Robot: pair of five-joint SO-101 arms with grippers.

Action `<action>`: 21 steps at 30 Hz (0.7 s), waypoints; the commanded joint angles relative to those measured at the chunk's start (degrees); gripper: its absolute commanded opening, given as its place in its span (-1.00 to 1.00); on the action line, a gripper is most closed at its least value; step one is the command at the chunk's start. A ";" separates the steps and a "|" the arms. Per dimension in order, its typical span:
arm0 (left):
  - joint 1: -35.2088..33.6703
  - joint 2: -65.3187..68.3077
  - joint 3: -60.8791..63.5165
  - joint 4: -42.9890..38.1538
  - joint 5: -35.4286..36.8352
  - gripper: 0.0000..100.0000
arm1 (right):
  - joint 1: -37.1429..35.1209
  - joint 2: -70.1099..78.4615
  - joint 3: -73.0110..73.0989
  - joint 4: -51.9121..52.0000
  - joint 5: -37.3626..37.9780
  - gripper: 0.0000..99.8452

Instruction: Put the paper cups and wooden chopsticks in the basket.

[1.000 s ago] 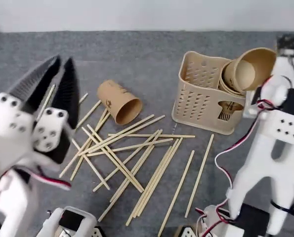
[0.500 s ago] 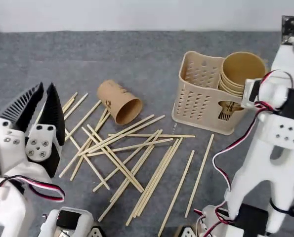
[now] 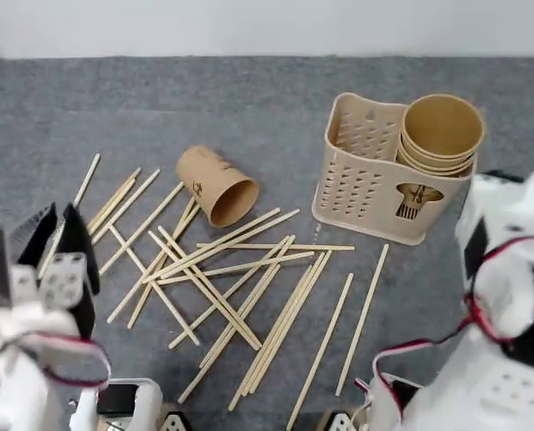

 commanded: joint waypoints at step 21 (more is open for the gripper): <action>-0.79 -22.95 25.71 -8.62 -0.53 -0.96 | -20.79 -13.85 25.14 1.71 -0.35 -0.98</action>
